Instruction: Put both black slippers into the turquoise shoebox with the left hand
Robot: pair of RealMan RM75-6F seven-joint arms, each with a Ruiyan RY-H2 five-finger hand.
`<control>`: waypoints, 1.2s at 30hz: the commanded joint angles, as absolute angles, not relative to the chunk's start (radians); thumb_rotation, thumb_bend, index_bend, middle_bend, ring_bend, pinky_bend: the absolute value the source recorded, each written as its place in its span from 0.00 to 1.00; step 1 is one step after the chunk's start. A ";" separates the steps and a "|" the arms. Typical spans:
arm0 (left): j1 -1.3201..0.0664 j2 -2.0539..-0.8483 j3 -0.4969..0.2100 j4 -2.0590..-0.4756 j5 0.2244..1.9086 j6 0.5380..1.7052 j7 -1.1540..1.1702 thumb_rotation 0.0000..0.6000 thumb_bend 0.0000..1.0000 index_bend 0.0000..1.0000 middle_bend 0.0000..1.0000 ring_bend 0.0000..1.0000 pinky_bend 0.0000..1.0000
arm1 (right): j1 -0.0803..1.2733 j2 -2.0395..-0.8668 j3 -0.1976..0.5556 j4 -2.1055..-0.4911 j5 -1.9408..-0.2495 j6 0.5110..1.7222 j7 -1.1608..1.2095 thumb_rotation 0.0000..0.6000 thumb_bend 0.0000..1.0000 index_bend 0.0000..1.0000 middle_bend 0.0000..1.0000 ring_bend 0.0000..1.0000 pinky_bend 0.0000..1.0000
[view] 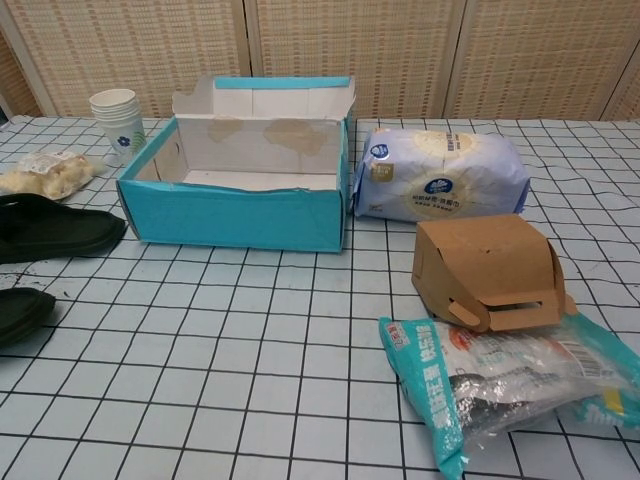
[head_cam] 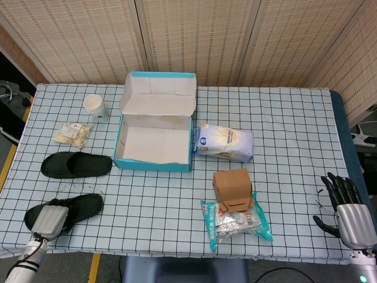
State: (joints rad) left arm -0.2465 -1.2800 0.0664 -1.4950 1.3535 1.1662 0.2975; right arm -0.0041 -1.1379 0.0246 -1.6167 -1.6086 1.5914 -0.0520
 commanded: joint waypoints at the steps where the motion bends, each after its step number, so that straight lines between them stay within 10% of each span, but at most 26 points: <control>1: -0.239 -1.275 0.067 -1.496 1.371 1.187 0.294 1.00 0.65 0.57 0.61 0.54 0.62 | -0.005 -1.137 0.024 -1.617 -1.610 1.594 -0.051 1.00 0.08 0.00 0.00 0.00 0.00; 23: -0.278 -1.182 0.037 -1.550 1.522 1.263 0.274 1.00 0.92 0.62 0.64 0.55 0.63 | -0.002 -1.141 0.018 -1.617 -1.606 1.575 -0.061 1.00 0.08 0.00 0.00 0.00 0.00; 36: -0.595 -1.039 -0.174 -1.716 1.459 0.986 0.293 1.00 0.94 0.62 0.63 0.55 0.62 | 0.007 -1.153 0.017 -1.615 -1.587 1.543 -0.082 1.00 0.08 0.00 0.00 0.00 0.00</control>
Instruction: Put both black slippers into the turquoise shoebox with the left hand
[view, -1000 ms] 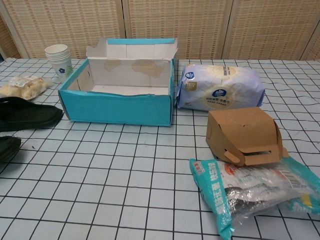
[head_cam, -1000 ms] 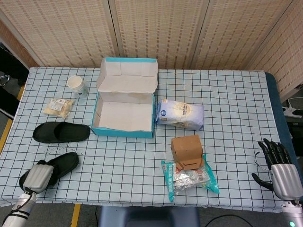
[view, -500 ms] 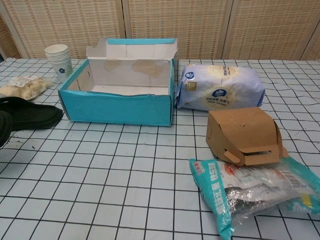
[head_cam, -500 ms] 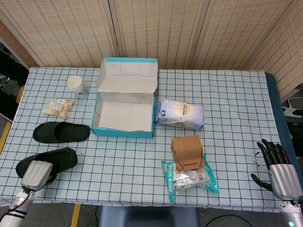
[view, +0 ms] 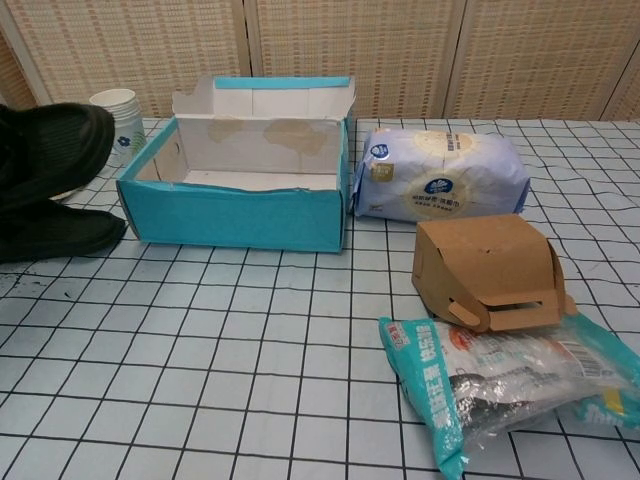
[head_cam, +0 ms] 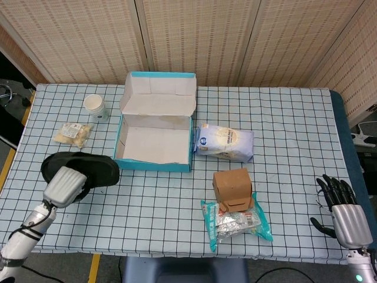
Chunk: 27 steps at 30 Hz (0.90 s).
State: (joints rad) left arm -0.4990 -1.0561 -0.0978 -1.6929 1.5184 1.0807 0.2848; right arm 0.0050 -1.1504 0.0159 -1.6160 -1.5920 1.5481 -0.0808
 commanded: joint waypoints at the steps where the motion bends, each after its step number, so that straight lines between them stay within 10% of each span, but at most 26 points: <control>1: -0.620 -1.045 -0.190 -1.712 1.439 0.960 0.294 1.00 0.94 0.62 0.63 0.55 0.62 | 0.008 -1.154 0.018 -1.615 -1.583 1.539 -0.082 1.00 0.08 0.00 0.00 0.00 0.00; 13: -0.930 -1.205 -0.332 -1.506 1.218 0.695 0.350 1.00 0.94 0.62 0.63 0.55 0.62 | 0.034 -1.167 0.039 -1.593 -1.503 1.464 -0.090 1.00 0.08 0.00 0.00 0.00 0.00; 27: -1.155 -1.443 -0.308 -1.168 1.117 0.501 0.281 1.00 0.94 0.62 0.63 0.55 0.62 | 0.045 -1.172 0.062 -1.572 -1.439 1.435 -0.078 1.00 0.08 0.00 0.00 0.00 0.00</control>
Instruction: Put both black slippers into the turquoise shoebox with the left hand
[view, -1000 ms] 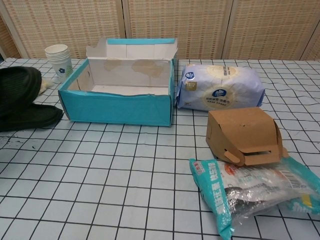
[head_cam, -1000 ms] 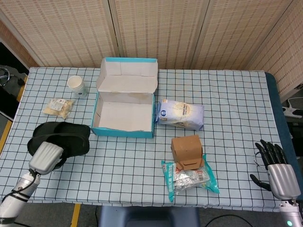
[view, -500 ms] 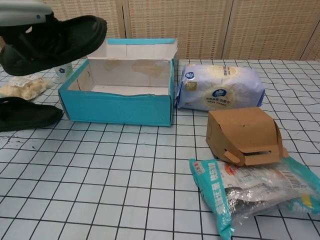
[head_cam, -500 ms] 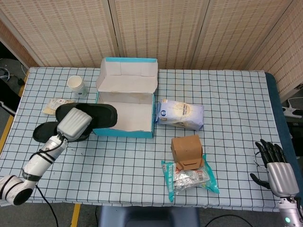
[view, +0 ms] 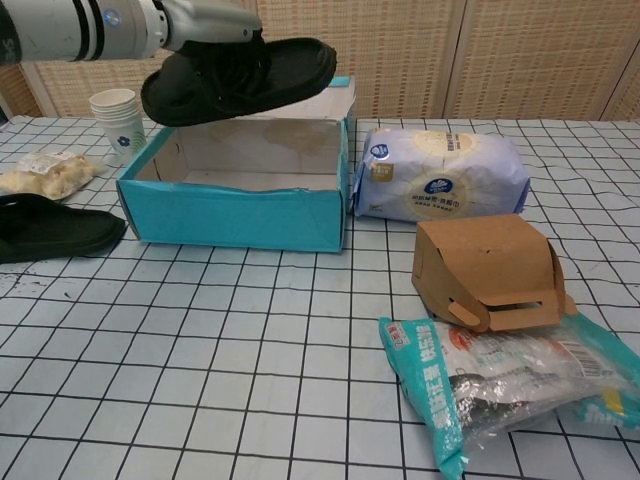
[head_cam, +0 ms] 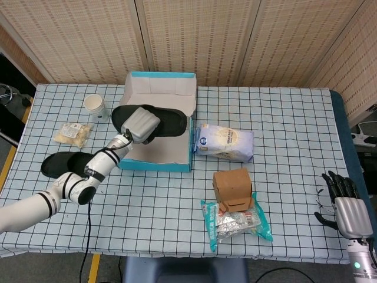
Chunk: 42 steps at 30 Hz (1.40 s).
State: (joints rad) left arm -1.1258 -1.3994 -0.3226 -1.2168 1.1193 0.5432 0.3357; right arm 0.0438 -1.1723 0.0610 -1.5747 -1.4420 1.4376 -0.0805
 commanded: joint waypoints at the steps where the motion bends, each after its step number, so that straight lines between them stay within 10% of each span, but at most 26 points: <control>1: -1.160 -1.451 -0.304 -1.156 1.121 0.492 0.265 1.00 0.94 0.62 0.63 0.55 0.62 | 0.046 -1.171 0.062 -1.571 -1.439 1.432 -0.076 1.00 0.08 0.00 0.00 0.00 0.00; 42: -1.246 -1.756 -0.146 -0.622 1.301 0.263 -0.087 1.00 0.94 0.61 0.63 0.55 0.62 | 0.052 -1.153 0.040 -1.580 -1.457 1.419 -0.041 1.00 0.08 0.00 0.00 0.00 0.00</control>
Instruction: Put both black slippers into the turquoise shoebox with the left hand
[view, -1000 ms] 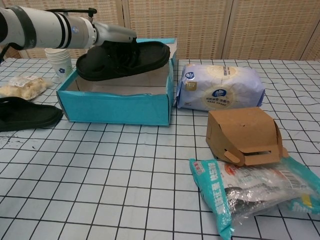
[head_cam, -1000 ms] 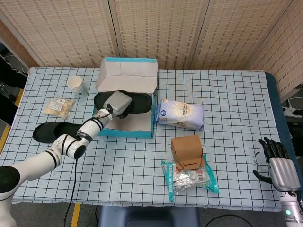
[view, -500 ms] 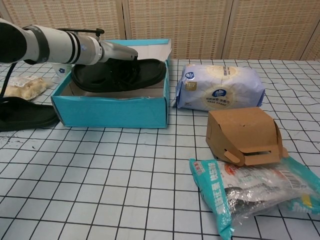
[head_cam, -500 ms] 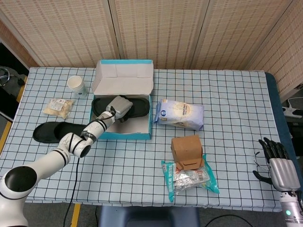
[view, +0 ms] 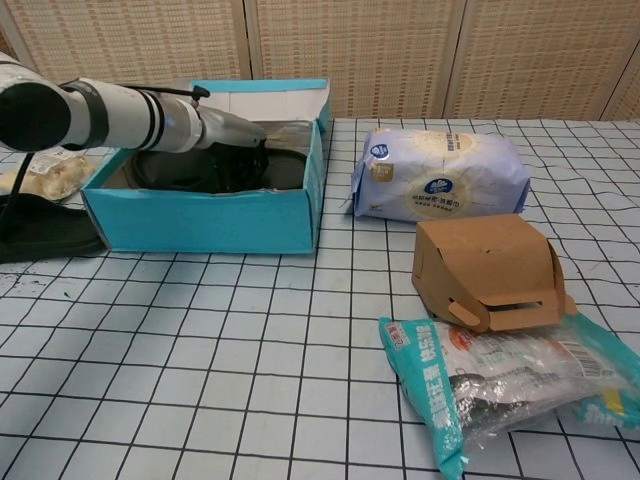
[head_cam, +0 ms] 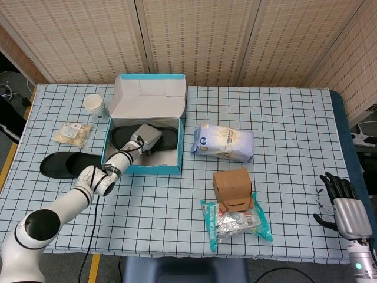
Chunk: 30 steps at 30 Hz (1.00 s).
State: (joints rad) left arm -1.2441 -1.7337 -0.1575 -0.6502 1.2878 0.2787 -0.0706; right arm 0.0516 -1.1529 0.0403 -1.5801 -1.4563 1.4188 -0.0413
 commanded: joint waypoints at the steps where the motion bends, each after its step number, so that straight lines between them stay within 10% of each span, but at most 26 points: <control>1: -1.246 -1.762 -0.143 -0.613 1.306 0.260 -0.092 1.00 0.94 0.61 0.63 0.55 0.62 | 0.052 -1.153 0.040 -1.580 -1.456 1.419 -0.042 1.00 0.08 0.00 0.00 0.00 0.00; 11: -1.238 -1.819 -0.114 -0.535 1.363 0.245 -0.177 1.00 0.92 0.61 0.61 0.52 0.60 | 0.058 -1.157 0.036 -1.578 -1.455 1.405 -0.044 1.00 0.08 0.00 0.00 0.00 0.00; 16: -1.227 -1.826 -0.107 -0.519 1.396 0.282 -0.243 1.00 0.89 0.51 0.48 0.35 0.47 | 0.059 -1.157 0.035 -1.578 -1.455 1.403 -0.043 1.00 0.08 0.00 0.00 0.00 0.00; 22: -1.212 -1.800 -0.089 -0.532 1.458 0.406 -0.333 1.00 0.48 0.03 0.03 0.03 0.25 | 0.056 -1.155 0.033 -1.584 -1.462 1.412 -0.043 1.00 0.08 0.00 0.00 0.00 0.00; 30: -1.199 -1.737 -0.077 -0.586 1.494 0.495 -0.479 1.00 0.37 0.00 0.00 0.00 0.05 | 0.050 -1.150 0.028 -1.595 -1.474 1.427 -0.046 1.00 0.08 0.00 0.00 0.00 0.00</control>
State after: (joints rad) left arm -1.2041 -1.7552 -0.0828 -0.5705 1.4846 0.4872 -0.4539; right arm 0.0505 -1.1503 0.0278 -1.5941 -1.4729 1.4261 -0.0457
